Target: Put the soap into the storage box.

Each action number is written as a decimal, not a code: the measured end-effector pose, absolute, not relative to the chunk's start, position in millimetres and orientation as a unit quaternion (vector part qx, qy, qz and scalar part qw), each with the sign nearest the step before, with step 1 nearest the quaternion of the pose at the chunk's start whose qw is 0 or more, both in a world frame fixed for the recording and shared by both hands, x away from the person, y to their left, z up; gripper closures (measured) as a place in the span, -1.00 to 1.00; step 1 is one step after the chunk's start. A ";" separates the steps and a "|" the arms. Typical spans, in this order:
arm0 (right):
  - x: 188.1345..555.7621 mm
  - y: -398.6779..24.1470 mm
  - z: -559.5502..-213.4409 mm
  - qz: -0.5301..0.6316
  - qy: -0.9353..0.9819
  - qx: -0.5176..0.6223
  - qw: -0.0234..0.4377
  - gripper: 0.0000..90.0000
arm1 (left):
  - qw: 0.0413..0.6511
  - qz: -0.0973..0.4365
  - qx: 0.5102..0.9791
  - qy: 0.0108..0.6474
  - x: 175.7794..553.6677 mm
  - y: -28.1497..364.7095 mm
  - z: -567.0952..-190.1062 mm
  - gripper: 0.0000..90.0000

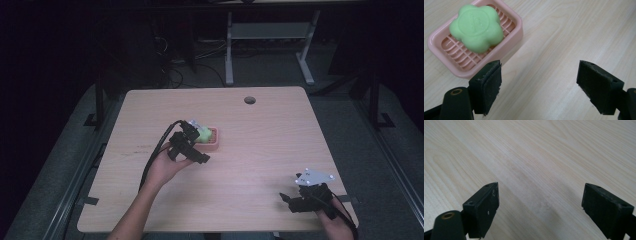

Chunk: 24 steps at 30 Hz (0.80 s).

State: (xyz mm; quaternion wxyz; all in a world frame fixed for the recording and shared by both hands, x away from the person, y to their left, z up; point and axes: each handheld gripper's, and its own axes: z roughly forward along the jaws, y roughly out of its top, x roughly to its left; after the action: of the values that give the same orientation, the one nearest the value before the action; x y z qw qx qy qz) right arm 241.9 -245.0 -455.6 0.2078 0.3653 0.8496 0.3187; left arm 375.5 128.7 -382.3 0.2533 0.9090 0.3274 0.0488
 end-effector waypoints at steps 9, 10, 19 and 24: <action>242.2 -245.5 -455.5 0.319 0.849 0.365 0.209 -0.69 | 0.252 0.054 0.912 0.321 360.3 136.4 -383.6 -0.56; 242.2 -245.5 -455.6 0.319 0.849 0.366 0.208 -0.69 | 0.253 0.056 0.912 0.319 358.7 137.6 -384.0 -0.56; 242.5 -245.8 -456.3 0.317 0.849 0.368 0.208 -0.69 | 0.255 0.059 0.910 0.323 346.5 147.7 -387.0 -0.56; 243.1 -246.1 -457.1 0.318 0.848 0.371 0.207 -0.69 | 0.255 0.061 0.910 0.320 340.2 150.9 -389.2 -0.56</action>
State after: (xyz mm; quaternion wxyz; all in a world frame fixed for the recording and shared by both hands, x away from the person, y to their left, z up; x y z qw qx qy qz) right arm 243.1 -246.1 -457.1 0.2071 0.3705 0.8477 0.3183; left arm 340.2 150.9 -389.2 0.2553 0.9104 0.3196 0.0614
